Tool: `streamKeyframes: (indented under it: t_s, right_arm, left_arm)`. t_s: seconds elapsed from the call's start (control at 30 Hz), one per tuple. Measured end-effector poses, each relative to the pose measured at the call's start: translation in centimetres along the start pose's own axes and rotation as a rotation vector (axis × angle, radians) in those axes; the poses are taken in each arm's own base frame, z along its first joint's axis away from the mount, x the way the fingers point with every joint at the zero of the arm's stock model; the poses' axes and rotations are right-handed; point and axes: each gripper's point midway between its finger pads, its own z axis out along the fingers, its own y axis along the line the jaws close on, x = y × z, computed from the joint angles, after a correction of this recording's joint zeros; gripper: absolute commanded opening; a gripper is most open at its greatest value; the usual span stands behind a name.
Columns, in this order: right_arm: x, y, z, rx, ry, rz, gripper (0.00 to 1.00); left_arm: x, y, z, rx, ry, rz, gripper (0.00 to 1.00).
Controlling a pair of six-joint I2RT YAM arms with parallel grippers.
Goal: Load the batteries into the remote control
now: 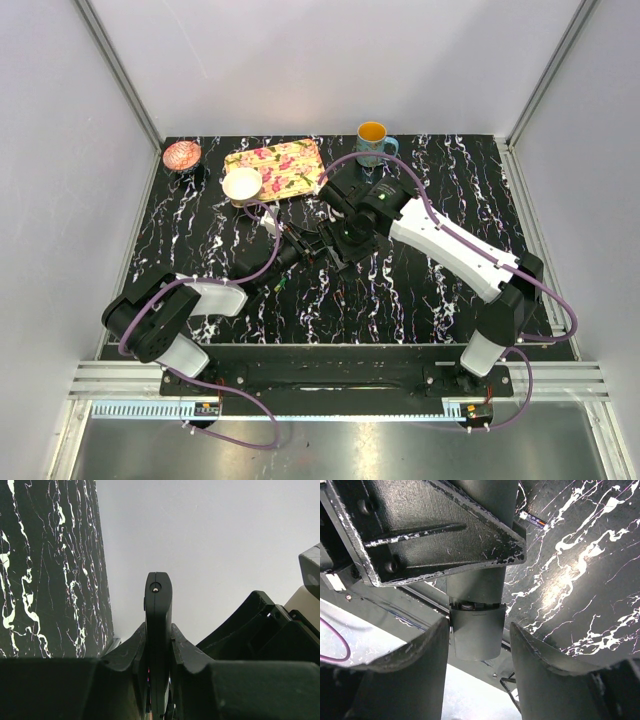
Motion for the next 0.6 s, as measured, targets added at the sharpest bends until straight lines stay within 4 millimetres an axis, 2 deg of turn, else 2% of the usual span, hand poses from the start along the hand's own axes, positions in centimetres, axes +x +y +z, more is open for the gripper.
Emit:
streamKeyframes:
  t_s: [0.2,0.33,0.6]
  right_arm:
    - [-0.3,0.1,-0.2,-0.003,-0.010,0.001,0.63]
    - [-0.7,0.3,-0.6,-0.008,-0.027,0.006,0.74]
    - [-2.3,0.1,-1.9,0.007,-0.098,0.023,0.82]
  left_arm:
    - [0.0,0.0,0.0,0.000,0.000,-0.003,0.00]
    - [0.0,0.0,0.0,0.001,0.000,-0.003,0.00]
    - [0.0,-0.4,0.0,0.018,0.000,0.000,0.00]
